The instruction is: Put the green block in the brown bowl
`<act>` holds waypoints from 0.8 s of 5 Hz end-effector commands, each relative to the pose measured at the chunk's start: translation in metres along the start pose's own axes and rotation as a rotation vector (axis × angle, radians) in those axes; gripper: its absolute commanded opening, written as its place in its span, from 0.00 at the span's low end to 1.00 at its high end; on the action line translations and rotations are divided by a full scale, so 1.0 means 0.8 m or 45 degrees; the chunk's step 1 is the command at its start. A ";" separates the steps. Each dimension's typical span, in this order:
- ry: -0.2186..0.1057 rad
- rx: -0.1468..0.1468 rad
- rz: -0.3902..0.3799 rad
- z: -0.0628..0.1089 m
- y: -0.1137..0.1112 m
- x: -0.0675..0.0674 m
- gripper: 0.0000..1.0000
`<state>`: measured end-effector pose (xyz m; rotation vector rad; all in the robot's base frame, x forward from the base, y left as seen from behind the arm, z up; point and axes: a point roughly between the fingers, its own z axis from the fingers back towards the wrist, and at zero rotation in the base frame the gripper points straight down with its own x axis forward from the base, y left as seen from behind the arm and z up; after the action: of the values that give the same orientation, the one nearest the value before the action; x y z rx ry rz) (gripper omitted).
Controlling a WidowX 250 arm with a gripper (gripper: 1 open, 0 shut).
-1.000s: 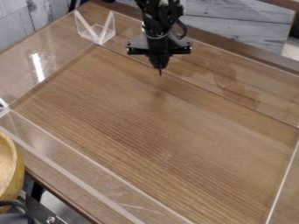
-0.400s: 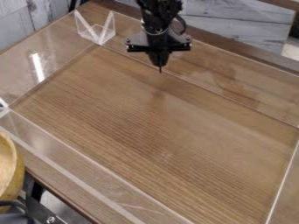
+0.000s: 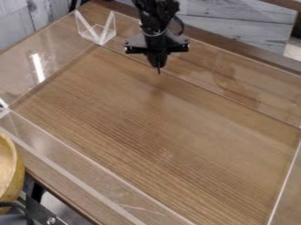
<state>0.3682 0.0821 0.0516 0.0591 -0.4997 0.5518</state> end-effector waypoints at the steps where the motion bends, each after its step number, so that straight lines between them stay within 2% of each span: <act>1: -0.079 -0.022 0.032 0.016 0.001 0.027 0.00; 4: -0.067 -0.023 0.066 0.013 0.015 0.035 0.00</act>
<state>0.3680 0.0986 0.0506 0.0447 -0.4894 0.5945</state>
